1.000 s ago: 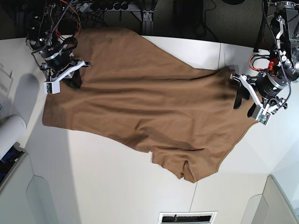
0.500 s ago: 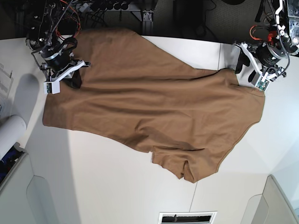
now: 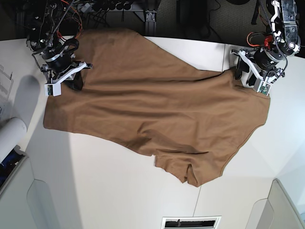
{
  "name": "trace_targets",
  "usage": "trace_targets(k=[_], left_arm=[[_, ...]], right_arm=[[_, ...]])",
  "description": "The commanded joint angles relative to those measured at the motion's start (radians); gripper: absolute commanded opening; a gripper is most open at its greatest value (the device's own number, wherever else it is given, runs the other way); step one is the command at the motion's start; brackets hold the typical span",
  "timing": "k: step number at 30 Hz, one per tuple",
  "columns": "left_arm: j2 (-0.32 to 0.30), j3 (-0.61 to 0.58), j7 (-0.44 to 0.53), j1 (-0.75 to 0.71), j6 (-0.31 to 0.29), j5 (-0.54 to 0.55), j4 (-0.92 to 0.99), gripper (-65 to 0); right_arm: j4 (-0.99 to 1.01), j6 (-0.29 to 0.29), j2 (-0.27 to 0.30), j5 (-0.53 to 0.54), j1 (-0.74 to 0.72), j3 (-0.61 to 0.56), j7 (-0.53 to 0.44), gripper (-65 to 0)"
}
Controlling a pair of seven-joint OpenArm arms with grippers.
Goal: Layout the t-shirt on the table in an organized manner, then fold the t-shirt properly
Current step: 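Drag the held shirt edge with the left gripper away from the right gripper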
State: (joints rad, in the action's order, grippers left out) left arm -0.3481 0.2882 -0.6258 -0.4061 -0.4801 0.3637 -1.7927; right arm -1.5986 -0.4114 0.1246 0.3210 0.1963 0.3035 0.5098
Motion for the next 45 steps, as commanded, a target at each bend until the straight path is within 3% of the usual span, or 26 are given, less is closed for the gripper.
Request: trace_targets(k=[1, 6, 11, 21, 25, 26, 30, 34, 45], left_arm=[[-0.011, 0.005, 0.028, 0.004, -0.003, 0.012, -0.012, -30.2], [0.000, 0.005, 0.079, 0.004, -0.003, -0.017, -0.005, -30.7], [0.002, 0.005, 0.121, 0.004, -0.027, -0.025, 0.044, -41.3], [0.002, 0.005, 0.126, 0.005, -0.039, 0.003, 0.104, -42.2], [0.002, 0.006, 0.113, 0.004, -0.036, -0.026, 0.104, -64.1], [0.001, 0.006, 0.102, 0.003, -0.036, -0.032, 0.104, -65.0], [0.001, 0.006, 0.048, -0.018, -0.023, -0.031, 0.103, -65.0], [0.001, 0.006, 0.045, -0.081, 0.049, -0.031, 0.102, -65.0], [0.002, 0.032, -0.042, -0.261, 0.053, 0.134, -0.076, -65.0]], right_arm=[[-0.009, 0.003, 0.008, -0.006, -0.004, 0.002, 0.010, -65.0], [-0.009, 0.003, 0.008, -0.006, -0.004, 0.002, 0.010, -65.0], [-0.009, 0.003, 0.008, -0.006, -0.004, 0.002, 0.010, -65.0], [-0.009, 0.003, 0.008, -0.006, -0.004, 0.002, 0.010, -65.0], [-0.009, 0.004, 0.008, -0.006, -0.005, 0.002, 0.010, -65.0], [-0.009, 0.004, 0.008, -0.006, -0.004, 0.002, 0.010, -65.0], [-0.009, 0.004, 0.008, -0.007, -0.004, 0.002, 0.010, -65.0], [-0.009, 0.004, 0.008, -0.019, -0.004, 0.002, 0.011, -65.0], [-0.009, 0.004, 0.008, -0.029, -0.005, 0.002, 0.010, -65.0]])
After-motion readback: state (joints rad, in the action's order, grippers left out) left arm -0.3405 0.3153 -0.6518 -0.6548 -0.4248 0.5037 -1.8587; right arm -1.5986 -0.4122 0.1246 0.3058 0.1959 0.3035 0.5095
